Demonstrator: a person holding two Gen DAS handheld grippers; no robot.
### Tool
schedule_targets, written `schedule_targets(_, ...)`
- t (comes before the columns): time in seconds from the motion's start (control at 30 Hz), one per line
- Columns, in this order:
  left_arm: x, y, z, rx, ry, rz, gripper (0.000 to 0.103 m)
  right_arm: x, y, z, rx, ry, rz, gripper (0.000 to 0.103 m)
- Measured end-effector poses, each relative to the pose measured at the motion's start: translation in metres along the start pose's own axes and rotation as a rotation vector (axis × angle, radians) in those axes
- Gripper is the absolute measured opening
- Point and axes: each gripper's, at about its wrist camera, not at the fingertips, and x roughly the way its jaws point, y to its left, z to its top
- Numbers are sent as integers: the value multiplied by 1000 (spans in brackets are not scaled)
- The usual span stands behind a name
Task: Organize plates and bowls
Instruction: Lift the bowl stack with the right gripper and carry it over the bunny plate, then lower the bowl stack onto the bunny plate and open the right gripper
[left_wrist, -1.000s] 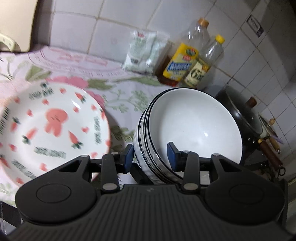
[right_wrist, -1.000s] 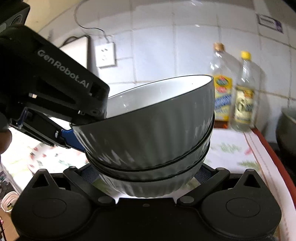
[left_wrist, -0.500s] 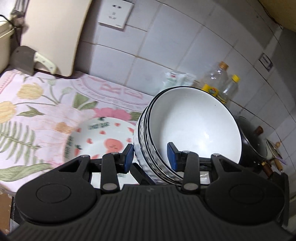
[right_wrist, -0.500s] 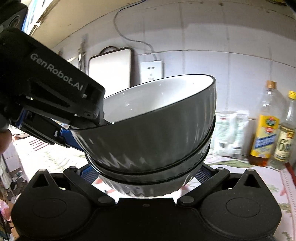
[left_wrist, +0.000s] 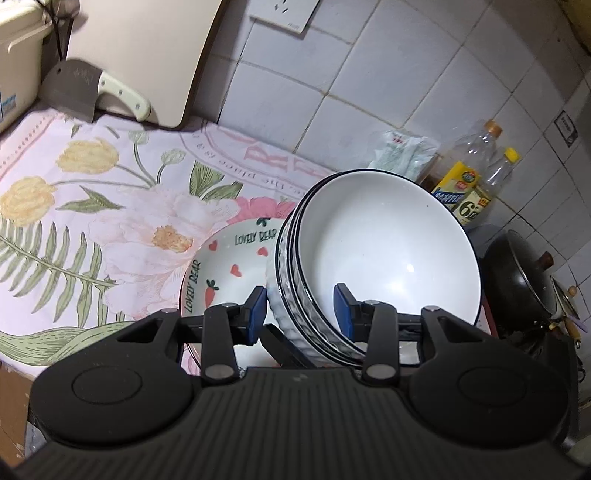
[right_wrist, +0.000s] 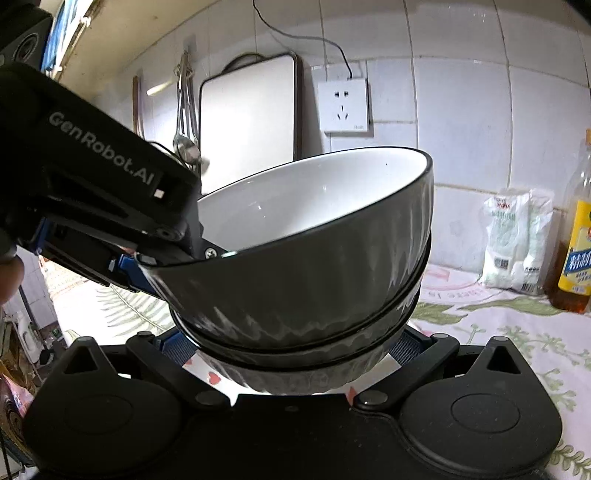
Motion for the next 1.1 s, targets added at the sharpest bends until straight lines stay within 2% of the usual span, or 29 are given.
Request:
schedule_targets(0.3, 28, 19, 3, -22, 54, -4, 37, 24, -2, -8, 3, 71, 4, 103)
schedule_targets(0.8, 44, 27, 1, -18, 112, 0, 37, 42, -7, -11, 36, 185, 5, 103)
schedule_targets(1.1, 45, 29, 1, -32, 109, -10, 37, 43, -4, -14, 18, 187, -11, 103)
